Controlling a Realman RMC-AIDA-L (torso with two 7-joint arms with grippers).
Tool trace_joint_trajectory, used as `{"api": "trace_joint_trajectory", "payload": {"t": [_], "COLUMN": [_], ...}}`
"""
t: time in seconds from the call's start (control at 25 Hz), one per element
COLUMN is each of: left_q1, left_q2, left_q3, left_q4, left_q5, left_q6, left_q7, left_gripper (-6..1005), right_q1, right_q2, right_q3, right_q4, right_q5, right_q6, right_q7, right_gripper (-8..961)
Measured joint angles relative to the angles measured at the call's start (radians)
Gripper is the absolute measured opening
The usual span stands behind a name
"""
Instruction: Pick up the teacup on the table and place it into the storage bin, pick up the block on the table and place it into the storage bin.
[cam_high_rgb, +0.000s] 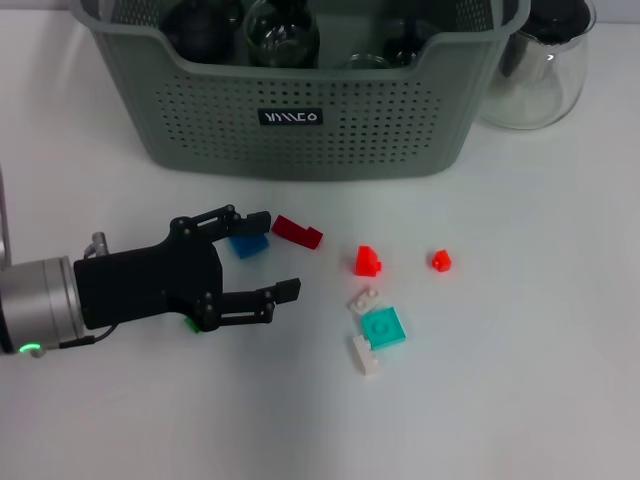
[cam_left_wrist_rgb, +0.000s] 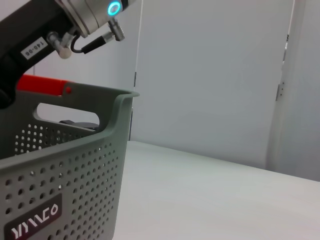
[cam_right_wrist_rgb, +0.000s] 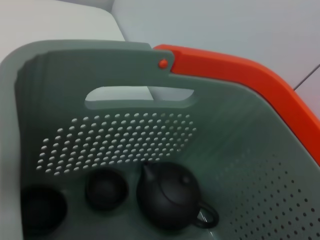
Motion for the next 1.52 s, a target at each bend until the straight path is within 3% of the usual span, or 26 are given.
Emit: {"api": "trace_joint_trajectory", "payload": {"t": [0.16,0.36,0.6,0.8,1.0,1.16,1.24,1.36,1.52], "left_q1": [0.003,0.006,0.006,0.007,0.005,0.002,0.000,-0.001,-0.001], "left_q2": [0.000,0.000,0.000,0.000,0.001,0.002,0.001,0.001,0.002], "left_q3": [-0.001,-0.003,-0.002,-0.004,-0.002,0.001,0.001,0.001,0.002], "left_q4": [-0.001,-0.001,-0.001,0.003,0.003,0.003,0.004,0.005,0.005], "left_q5": [-0.002,-0.004,-0.003,0.002,0.004,0.004,0.004,0.004,0.004], "left_q6": [0.001,0.002,0.007,0.017,0.018,0.023,0.025,0.025,0.026], "left_q7": [0.000,0.000,-0.003,-0.005,-0.002,-0.001,-0.001,0.000,-0.001], "left_gripper": [862,861,861,861,861,861,861,861,861], "right_q1": [-0.003,-0.012,-0.119,-0.273,-0.373,-0.434,-0.460,-0.493,-0.528], "right_q2": [-0.001,-0.001,-0.011,-0.017,-0.046,-0.087,-0.103,-0.118,-0.124], "right_q3": [-0.003,-0.004,0.014,0.104,0.252,0.370,0.411,0.426,0.401], "right_q4": [-0.008,-0.048,-0.325,-0.655,-0.828,-0.847,-0.845,-0.836,-0.806], "right_q5": [0.000,0.000,0.069,0.162,0.326,0.451,0.458,0.438,0.306], "right_q6": [-0.003,-0.008,-0.134,-0.366,-0.690,-1.003,-1.128,-1.238,-1.298], "right_q7": [0.001,0.001,0.003,-0.011,-0.068,-0.131,-0.140,-0.140,-0.136], "right_gripper": [474,601,627,628,628,628,695,795,822]}}
